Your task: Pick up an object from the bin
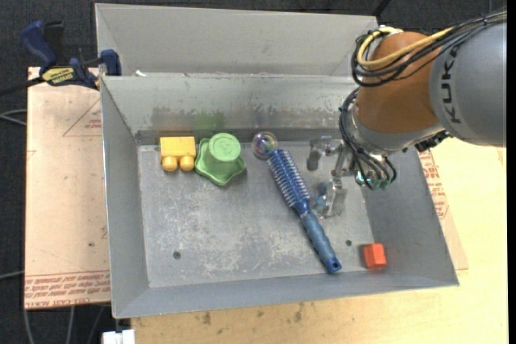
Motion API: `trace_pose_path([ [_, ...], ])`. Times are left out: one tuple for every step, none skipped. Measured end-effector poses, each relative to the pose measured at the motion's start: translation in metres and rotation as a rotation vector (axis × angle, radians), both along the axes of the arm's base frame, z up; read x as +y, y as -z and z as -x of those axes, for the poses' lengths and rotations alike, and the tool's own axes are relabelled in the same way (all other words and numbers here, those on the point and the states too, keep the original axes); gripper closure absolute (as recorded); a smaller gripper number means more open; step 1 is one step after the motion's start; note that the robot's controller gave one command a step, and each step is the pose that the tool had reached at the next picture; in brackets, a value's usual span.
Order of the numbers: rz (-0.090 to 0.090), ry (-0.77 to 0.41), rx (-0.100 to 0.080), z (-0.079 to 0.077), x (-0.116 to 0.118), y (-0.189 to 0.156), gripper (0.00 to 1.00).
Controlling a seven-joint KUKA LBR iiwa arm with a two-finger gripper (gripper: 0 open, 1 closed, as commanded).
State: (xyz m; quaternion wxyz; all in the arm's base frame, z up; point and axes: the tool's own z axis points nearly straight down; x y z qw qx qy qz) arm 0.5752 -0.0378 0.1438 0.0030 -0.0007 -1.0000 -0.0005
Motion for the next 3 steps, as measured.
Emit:
trace_pose_path([
  [0.006,-0.333,-0.017,0.000,0.009,0.065,0.00],
  [0.007,-0.736,-0.034,0.044,0.011,0.066,0.00],
  [0.005,-0.636,-0.019,0.040,0.061,0.068,0.00],
])
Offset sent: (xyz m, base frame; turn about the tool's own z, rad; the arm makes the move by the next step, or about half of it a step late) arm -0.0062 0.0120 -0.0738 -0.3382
